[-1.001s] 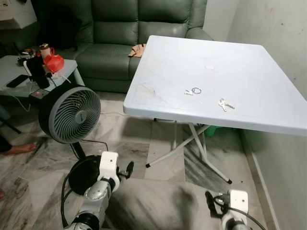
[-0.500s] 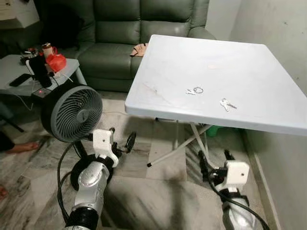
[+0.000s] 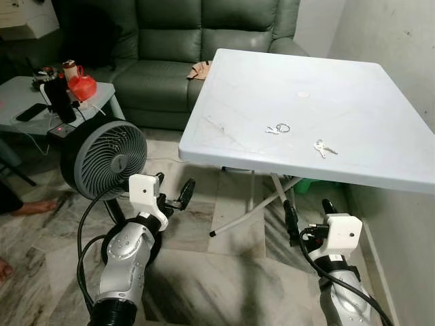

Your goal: Hang keys on a hook

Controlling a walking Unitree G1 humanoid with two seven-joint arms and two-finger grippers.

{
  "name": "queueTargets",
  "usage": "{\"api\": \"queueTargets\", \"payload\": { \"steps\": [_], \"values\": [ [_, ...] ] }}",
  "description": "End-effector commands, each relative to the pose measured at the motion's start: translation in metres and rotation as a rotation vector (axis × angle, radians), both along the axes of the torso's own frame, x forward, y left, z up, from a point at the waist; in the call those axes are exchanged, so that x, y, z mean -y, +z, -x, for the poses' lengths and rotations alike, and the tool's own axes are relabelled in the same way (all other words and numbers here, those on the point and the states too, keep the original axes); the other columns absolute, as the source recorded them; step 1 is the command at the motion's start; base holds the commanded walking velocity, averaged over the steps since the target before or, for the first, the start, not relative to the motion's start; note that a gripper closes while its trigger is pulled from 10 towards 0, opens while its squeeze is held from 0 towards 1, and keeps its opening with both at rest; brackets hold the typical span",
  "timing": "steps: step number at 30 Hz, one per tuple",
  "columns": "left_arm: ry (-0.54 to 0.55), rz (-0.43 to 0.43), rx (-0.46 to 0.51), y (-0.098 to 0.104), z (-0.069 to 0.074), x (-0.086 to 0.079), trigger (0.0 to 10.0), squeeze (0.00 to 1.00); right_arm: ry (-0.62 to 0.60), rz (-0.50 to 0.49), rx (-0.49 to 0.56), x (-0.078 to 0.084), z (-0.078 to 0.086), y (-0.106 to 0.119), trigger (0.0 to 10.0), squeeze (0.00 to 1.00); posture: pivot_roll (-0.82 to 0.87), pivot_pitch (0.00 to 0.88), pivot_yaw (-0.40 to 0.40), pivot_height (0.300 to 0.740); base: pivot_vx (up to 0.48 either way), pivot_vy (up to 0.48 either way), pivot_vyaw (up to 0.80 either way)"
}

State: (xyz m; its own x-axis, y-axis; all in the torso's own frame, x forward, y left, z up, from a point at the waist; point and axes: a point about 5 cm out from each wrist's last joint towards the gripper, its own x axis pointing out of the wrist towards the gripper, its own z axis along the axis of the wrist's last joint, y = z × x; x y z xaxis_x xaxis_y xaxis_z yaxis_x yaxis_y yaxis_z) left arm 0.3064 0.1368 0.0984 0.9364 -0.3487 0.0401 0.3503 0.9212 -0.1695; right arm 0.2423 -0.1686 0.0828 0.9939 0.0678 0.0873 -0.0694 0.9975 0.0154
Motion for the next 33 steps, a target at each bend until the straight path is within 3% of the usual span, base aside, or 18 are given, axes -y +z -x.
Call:
{"api": "queueTargets", "payload": {
  "steps": [1, 33],
  "values": [
    [-0.005, -0.003, 0.003, 0.004, -0.001, 0.0, 10.0, 0.0, 0.004, 0.004, 0.001, 0.0, 0.0, 0.004, 10.0, 0.0, -0.07, 0.0, 0.004, 0.74, 0.0, 0.0, 0.0],
    [-0.057, -0.04, 0.006, 0.015, -0.004, 0.01, 10.0, 0.0, 0.031, 0.038, -0.023, -0.003, -0.001, 0.01, 10.0, 0.0, -0.07, 0.0, 0.008, 0.74, 0.344, 0.0, 0.0]
  ]
}}
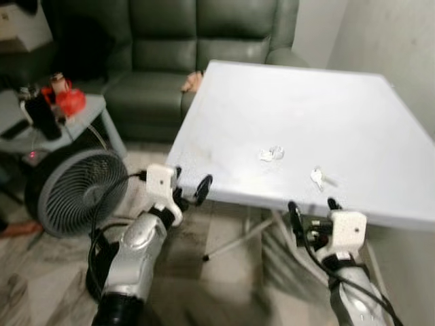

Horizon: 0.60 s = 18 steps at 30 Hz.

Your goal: Hang keys on a hook

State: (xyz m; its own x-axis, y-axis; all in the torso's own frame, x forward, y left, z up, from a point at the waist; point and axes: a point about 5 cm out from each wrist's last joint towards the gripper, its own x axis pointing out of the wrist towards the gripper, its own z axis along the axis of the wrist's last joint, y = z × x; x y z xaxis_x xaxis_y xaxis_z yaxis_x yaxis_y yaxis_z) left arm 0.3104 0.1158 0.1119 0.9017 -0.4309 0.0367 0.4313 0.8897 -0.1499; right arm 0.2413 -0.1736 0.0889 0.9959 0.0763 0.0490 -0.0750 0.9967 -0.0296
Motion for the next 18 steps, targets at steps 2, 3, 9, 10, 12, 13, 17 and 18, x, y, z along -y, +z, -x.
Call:
{"api": "queueTargets", "payload": {
  "steps": [2, 3, 9, 10, 12, 13, 17, 18],
  "values": [
    [0.03, -0.02, 0.003, 0.0015, -0.0003, -0.01, 10.0, 0.0, 0.032, -0.005, 0.01, -0.0084, -0.0021, 0.0037, 10.0, 0.0, -0.06, 0.0, 0.006, 0.74, 0.368, 0.0, 0.0],
    [0.029, -0.02, 0.004, 0.0016, -0.0002, -0.0097, 10.0, 0.0, 0.034, -0.006, 0.007, -0.0085, -0.0023, 0.0037, 10.0, 0.0, -0.06, 0.0, 0.006, 0.74, 0.364, 0.0, 0.0],
    [0.027, -0.02, 0.008, 0.0026, -0.0002, -0.0084, 10.0, 0.0, 0.046, 0.003, 0.003, -0.0085, -0.0042, 0.0049, 10.0, 0.0, -0.06, 0.0, 0.003, 0.74, 0.358, 0.0, 0.0],
    [0.028, -0.019, 0.006, 0.0025, -0.0002, -0.0081, 10.0, 0.0, 0.048, 0.006, 0.004, -0.0084, -0.0044, 0.0051, 10.0, 0.0, -0.06, 0.0, -0.002, 0.74, 0.356, 0.0, 0.0],
    [0.029, -0.018, 0.005, 0.0023, -0.0002, -0.0078, 10.0, 0.0, 0.052, 0.009, 0.007, -0.0084, -0.0046, 0.0056, 10.0, 0.0, -0.06, 0.0, -0.002, 0.74, 0.356, 0.0, 0.0],
    [0.029, -0.018, 0.006, 0.0023, -0.0001, -0.0076, 10.0, 0.0, 0.061, 0.018, 0.01, -0.009, -0.0045, 0.0061, 10.0, 0.0, -0.06, 0.0, -0.002, 0.74, 0.36, 0.0, 0.0],
    [0.027, -0.015, 0.008, 0.0028, 0.0004, -0.0067, 10.0, 0.0, 0.072, 0.018, 0.011, -0.0101, -0.0046, 0.0066, 10.0, 0.0, -0.06, 0.0, -0.005, 0.74, 0.352, 0.0, 0.0],
    [0.027, -0.016, 0.011, 0.0031, 0.0006, -0.0064, 10.0, 0.0, 0.073, 0.019, 0.01, -0.0101, -0.0047, 0.0066, 10.0, 0.0, -0.06, 0.0, -0.005, 0.74, 0.334, 0.0, 0.0]
  ]
}}
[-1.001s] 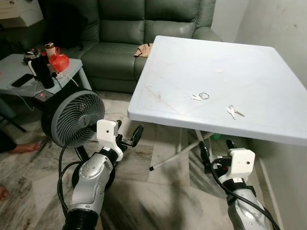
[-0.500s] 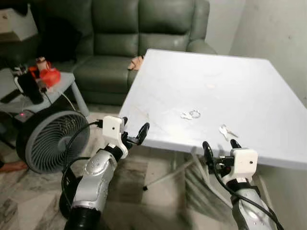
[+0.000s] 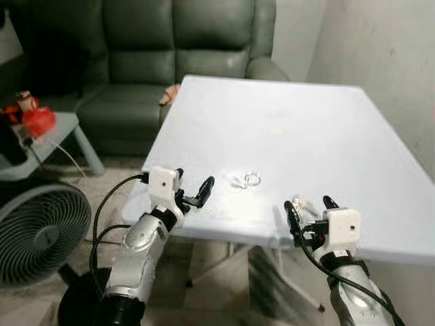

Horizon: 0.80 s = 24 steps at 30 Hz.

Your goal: Hang keys on a hook

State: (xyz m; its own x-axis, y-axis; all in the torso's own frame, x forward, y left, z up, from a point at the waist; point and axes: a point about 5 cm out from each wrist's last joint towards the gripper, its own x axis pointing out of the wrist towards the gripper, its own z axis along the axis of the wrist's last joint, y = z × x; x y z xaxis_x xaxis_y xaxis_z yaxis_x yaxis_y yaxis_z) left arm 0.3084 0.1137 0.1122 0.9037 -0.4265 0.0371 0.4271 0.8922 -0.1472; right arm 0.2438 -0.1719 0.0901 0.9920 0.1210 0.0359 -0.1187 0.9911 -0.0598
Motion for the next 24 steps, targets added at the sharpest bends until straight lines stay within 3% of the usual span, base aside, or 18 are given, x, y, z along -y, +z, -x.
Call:
{"api": "queueTargets", "payload": {
  "steps": [1, 14, 24],
  "values": [
    [0.021, -0.016, 0.013, 0.003, -0.001, -0.008, 10.0, 0.0, 0.029, -0.012, 0.018, -0.008, -0.003, 0.005, 10.0, 0.0, -0.05, 0.0, -0.009, 0.74, 0.33, 0.0, 0.0],
    [0.005, -0.012, 0.082, 0.007, 0.003, 0.0, 10.0, 0.0, 0.065, 0.077, -0.01, -0.006, -0.01, 0.008, 10.0, 0.0, -0.04, 0.0, -0.026, 0.74, 0.0, 0.0, 0.0],
    [-0.089, -0.032, 0.102, 0.003, 0.016, 0.01, 10.0, 0.0, 0.006, 0.121, -0.11, -0.006, -0.035, 0.014, 10.0, 0.0, -0.01, 0.0, -0.064, 0.74, 0.0, 0.0, 0.0]
  ]
}}
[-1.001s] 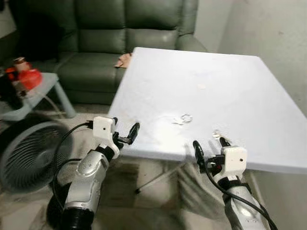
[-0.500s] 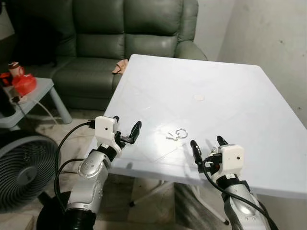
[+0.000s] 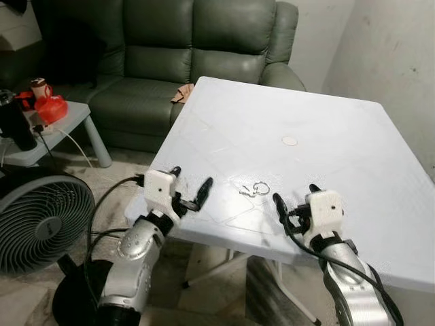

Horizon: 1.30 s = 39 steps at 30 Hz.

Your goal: Hang keys on a hook

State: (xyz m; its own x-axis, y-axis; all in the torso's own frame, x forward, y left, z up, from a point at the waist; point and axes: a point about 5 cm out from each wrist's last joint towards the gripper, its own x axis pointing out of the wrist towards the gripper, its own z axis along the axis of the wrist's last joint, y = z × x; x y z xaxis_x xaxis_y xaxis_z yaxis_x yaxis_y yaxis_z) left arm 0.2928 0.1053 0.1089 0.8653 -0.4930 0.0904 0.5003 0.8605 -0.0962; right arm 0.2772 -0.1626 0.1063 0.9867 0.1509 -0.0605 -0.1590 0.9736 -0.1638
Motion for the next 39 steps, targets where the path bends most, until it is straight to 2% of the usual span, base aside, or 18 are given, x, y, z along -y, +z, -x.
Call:
{"api": "queueTargets", "payload": {
  "steps": [1, 8, 18, 19, 20, 21, 22, 23, 26, 27, 29, 30, 31, 32, 33, 36, 37, 39],
  "values": [
    [-0.036, -0.021, 0.031, 0.005, 0.003, 0.004, 10.0, 0.0, -0.045, 0.02, -0.048, 0.002, -0.005, -0.003, 10.0, 0.0, 0.0, 0.0, -0.07, 0.74, 0.0, 0.0, 0.0],
    [-0.113, -0.043, 0.03, 0.001, 0.022, 0.02, 10.0, 0.0, -0.113, -0.031, -0.144, -0.006, -0.007, -0.007, 10.0, 0.0, 0.01, 0.0, -0.084, 0.74, 0.0, 0.0, 0.0],
    [-0.12, -0.048, 0.02, 0.0, 0.03, 0.02, 10.0, 0.0, -0.218, -0.048, -0.207, 0.008, 0.003, -0.018, 10.0, 0.0, 0.01, 0.007, -0.08, 0.74, 0.0, 0.0, 0.0],
    [-0.118, -0.051, 0.018, 0.0, 0.03, 0.02, 10.0, 0.0, -0.239, -0.053, -0.218, 0.011, 0.005, -0.019, 8.2, 0.0, 0.0, 0.009, -0.076, 0.74, 0.0, 0.0, 0.0],
    [-0.118, -0.051, 0.016, 0.0, 0.03, 0.02, 10.0, 0.0, -0.252, -0.051, -0.222, 0.013, 0.005, -0.02, 8.2, 0.0, 0.0, 0.009, -0.076, 0.74, 0.0, 0.0, 0.0],
    [-0.119, -0.051, 0.015, 0.001, 0.029, 0.02, 10.0, 0.0, -0.27, -0.043, -0.228, 0.016, 0.007, -0.022, 7.2, 0.0, 0.0, 0.013, -0.073, 0.74, 0.0, 0.0, 0.0],
    [-0.12, -0.051, 0.014, 0.001, 0.029, 0.02, 10.0, 0.0, -0.276, -0.039, -0.231, 0.017, 0.007, -0.023, 7.2, 0.0, 0.0, 0.013, -0.073, 0.74, 0.0, 0.0, 0.0],
    [-0.121, -0.054, 0.014, 0.001, 0.028, 0.02, 10.0, 0.0, -0.291, -0.048, -0.242, 0.018, 0.008, -0.024, 6.7, 0.0, 0.0, 0.013, -0.073, 0.74, 0.0, 0.0, 0.0],
    [-0.123, -0.055, 0.015, 0.002, 0.028, 0.021, 10.0, 0.0, -0.299, -0.051, -0.246, 0.017, 0.009, -0.024, 6.7, 0.0, -0.01, 0.014, -0.071, 0.74, 0.0, 0.0, 0.0],
    [-0.123, -0.054, 0.015, 0.002, 0.028, 0.021, 10.0, 0.0, -0.304, -0.051, -0.247, 0.017, 0.009, -0.024, 6.0, 0.0, -0.01, 0.015, -0.071, 0.74, 0.0, 0.0, 0.0],
    [-0.121, -0.054, 0.014, 0.002, 0.027, 0.021, 10.0, 0.0, -0.319, -0.054, -0.254, 0.017, 0.01, -0.025, 6.3, 0.0, -0.01, 0.015, -0.071, 0.74, 0.0, 0.0, 0.0],
    [-0.119, -0.054, 0.015, 0.002, 0.027, 0.021, 10.0, 0.0, -0.321, -0.06, -0.256, 0.017, 0.01, -0.025, 4.7, 0.0, -0.01, 0.019, -0.069, 0.74, 0.0, 0.0, 0.0],
    [-0.116, -0.054, 0.015, 0.002, 0.027, 0.022, 10.0, 0.0, -0.328, -0.067, -0.261, 0.017, 0.01, -0.025, 4.9, 0.0, -0.01, 0.019, -0.069, 0.74, 0.0, 0.0, 0.0],
    [-0.116, -0.053, 0.015, 0.003, 0.027, 0.022, 10.0, 0.0, -0.331, -0.074, -0.265, 0.016, 0.01, -0.025, 8.9, 0.0, -0.02, 0.021, -0.07, 0.74, 0.0, 0.0, 0.0],
    [-0.116, -0.053, 0.015, 0.003, 0.027, 0.022, 10.0, 0.0, -0.331, -0.093, -0.273, 0.016, 0.01, -0.025, 10.0, 0.0, -0.02, 0.021, -0.07, 0.74, 0.0, 0.0, 0.0],
    [-0.115, -0.053, 0.014, 0.003, 0.027, 0.023, 10.0, 0.0, -0.338, -0.096, -0.262, 0.016, 0.01, -0.023, 10.0, 0.0, -0.02, 0.021, -0.07, 0.74, 0.0, 0.0, 0.0],
    [-0.114, -0.052, 0.014, 0.003, 0.027, 0.023, 10.0, 0.0, -0.352, -0.098, -0.253, 0.016, 0.009, -0.022, 8.6, 0.0, -0.02, 0.022, -0.069, 0.74, 0.0, 0.0, 0.0],
    [-0.114, -0.052, 0.015, 0.003, 0.027, 0.023, 10.0, 0.0, -0.362, -0.105, -0.255, 0.016, 0.009, -0.021, 8.6, 0.0, -0.02, 0.022, -0.069, 0.74, 0.0, 0.0, 0.0]
  ]
}}
